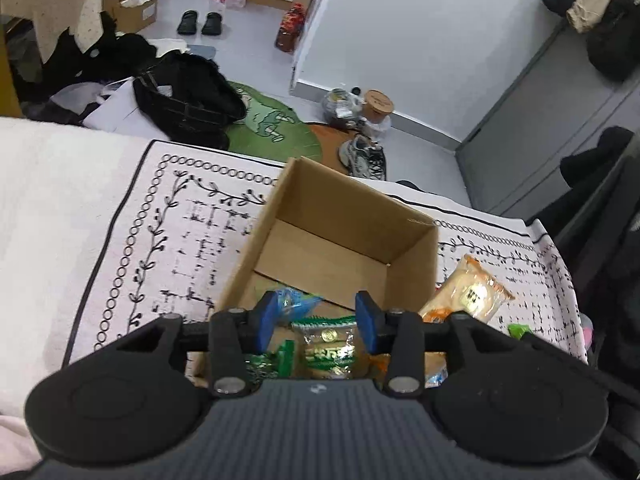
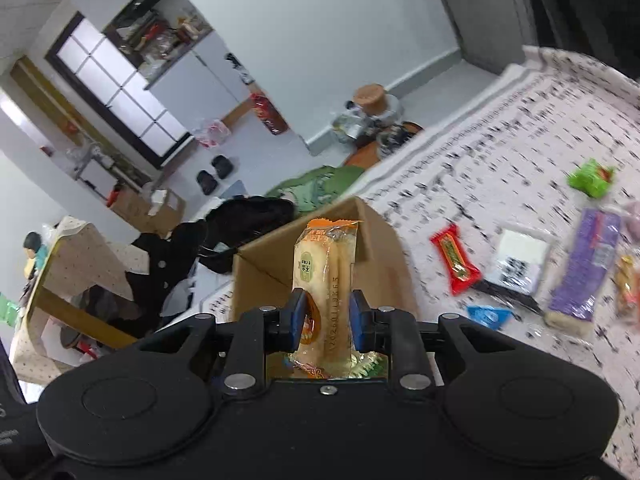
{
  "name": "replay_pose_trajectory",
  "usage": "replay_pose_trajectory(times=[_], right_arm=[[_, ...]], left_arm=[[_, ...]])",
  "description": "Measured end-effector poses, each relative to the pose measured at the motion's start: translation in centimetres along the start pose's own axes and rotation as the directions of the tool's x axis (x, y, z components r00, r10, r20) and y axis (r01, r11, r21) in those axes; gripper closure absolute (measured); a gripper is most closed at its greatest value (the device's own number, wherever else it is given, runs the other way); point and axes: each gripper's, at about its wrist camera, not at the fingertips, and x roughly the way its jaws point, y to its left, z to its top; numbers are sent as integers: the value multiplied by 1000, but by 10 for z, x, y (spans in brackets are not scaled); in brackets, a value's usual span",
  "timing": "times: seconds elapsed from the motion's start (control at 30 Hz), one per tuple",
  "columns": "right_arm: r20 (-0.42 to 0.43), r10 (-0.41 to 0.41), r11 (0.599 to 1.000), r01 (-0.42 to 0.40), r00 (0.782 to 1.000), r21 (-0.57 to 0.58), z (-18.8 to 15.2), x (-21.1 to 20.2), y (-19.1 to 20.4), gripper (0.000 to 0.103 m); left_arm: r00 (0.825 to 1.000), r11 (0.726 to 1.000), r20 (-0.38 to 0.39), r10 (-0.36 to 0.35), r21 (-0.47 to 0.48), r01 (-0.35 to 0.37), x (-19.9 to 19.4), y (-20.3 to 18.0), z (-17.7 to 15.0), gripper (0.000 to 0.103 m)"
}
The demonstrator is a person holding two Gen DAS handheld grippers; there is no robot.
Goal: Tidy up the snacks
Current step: 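Carry both packets into the cardboard box and open both tools, then withdraw both tools from the box back over the snack pile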
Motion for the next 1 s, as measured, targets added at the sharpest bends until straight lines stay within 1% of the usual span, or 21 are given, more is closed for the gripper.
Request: replay_pose_trajectory(times=[0.07, 0.1, 0.17, 0.23, 0.3, 0.37, 0.4, 0.43, 0.47, 0.53, 0.7, 0.77, 0.83, 0.93, 1.0], right_arm=[[2, 15, 1000, -15, 1000, -6, 2, 1, 6, 78], [-5, 19, 1000, -19, 1000, -5, 4, 2, 8, 74], [-9, 33, 999, -33, 999, 8, 6, 0, 9, 71], [-4, 38, 999, -38, 999, 11, 7, -4, 9, 56], [5, 18, 1000, -18, 1000, 2, 8, -10, 8, 49], [7, -1, 1000, 2, 1000, -8, 11, -16, 4, 43], [11, -11, 1000, 11, 1000, -11, 12, -19, 2, 39], [22, -25, 1000, 26, 999, -15, 13, -23, 0, 34], [33, -39, 999, 40, 999, -20, 15, -28, -3, 31], [58, -77, 996, 79, 995, -35, 17, -37, -8, 21], [87, -162, 985, 166, 983, -42, 21, -53, -24, 15], [88, -167, 985, 171, 982, -40, 24, -59, -30, 14], [95, -173, 983, 178, 980, -46, 25, -65, -35, 10], [111, -172, 983, 178, 979, -50, 26, -74, -40, 7], [121, -173, 982, 180, 977, -50, 26, -79, -43, 5]], left_arm=[[1000, 1000, 4, 15, -14, -15, -2, 7, 3, 55], [1000, 999, 5, 27, -21, -26, -2, 10, 4, 54], [999, 999, 2, 40, -31, -40, -4, 14, 7, 51], [999, 998, 7, 45, -33, -45, -8, 15, 9, 48], [999, 998, 13, 47, -30, -46, -11, 14, 9, 45], [999, 999, 11, 44, -23, -44, -12, 11, 8, 39], [999, 999, 8, 47, -15, -47, -13, 8, 8, 39], [999, 999, 7, 52, -9, -52, -13, 5, 7, 36], [998, 998, 4, 56, -5, -56, -13, 2, 7, 32], [999, 999, 0, 52, 4, -52, -14, -6, 5, 29], [999, 999, -7, 37, 39, -37, -17, -22, 0, 26], [1000, 998, -9, 29, 48, -28, -19, -28, -2, 21], [1000, 998, 5, 21, 57, -21, -24, -32, -4, 18], [1000, 998, 21, 4, 69, -6, -29, -40, -6, 9], [1000, 997, 31, -1, 72, -1, -32, -43, -8, 6]])
